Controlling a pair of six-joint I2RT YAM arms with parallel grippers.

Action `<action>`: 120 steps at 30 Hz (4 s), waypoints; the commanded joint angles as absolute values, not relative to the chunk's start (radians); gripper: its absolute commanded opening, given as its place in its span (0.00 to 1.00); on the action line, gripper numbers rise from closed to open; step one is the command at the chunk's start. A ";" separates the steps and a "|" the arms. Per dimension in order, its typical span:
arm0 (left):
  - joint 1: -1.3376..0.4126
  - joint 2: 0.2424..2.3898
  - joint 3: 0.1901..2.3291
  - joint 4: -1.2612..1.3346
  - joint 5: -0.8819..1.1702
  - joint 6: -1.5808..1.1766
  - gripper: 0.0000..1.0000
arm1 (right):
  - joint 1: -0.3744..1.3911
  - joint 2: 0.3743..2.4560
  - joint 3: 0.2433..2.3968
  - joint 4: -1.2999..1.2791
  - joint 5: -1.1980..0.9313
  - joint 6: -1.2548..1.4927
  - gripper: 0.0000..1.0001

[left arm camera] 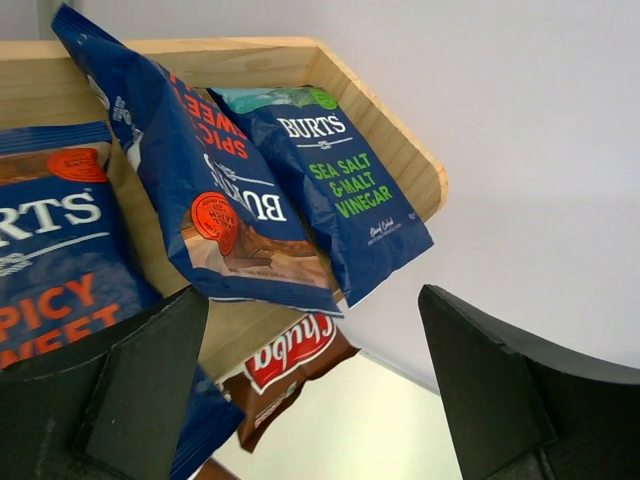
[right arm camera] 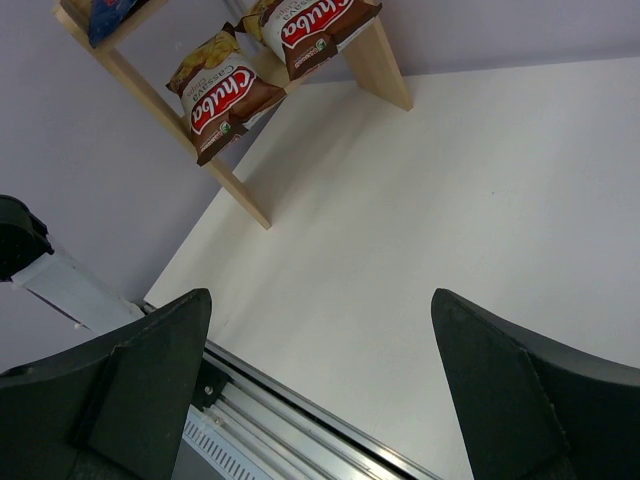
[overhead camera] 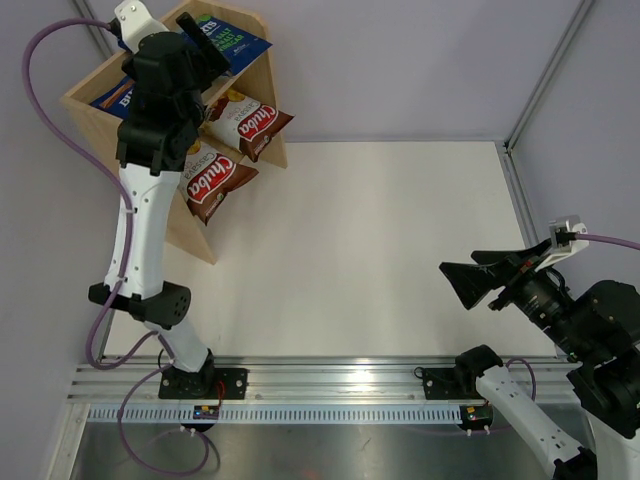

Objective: Place and organize the chips bags onto the shelf

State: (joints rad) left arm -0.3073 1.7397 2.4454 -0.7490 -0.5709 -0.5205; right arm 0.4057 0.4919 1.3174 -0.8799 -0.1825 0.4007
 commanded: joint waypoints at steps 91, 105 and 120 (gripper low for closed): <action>0.037 1.334 2.145 -0.813 -0.017 -0.512 0.99 | 0.405 0.555 1.256 -0.788 -0.066 0.359 0.99; 0.028 0.724 1.473 -0.933 0.126 -0.302 0.99 | 0.405 0.514 1.197 -0.825 0.216 0.284 0.99; -0.020 0.190 0.819 -0.652 0.264 -0.264 0.99 | 0.405 0.462 1.111 -0.901 0.288 0.242 0.99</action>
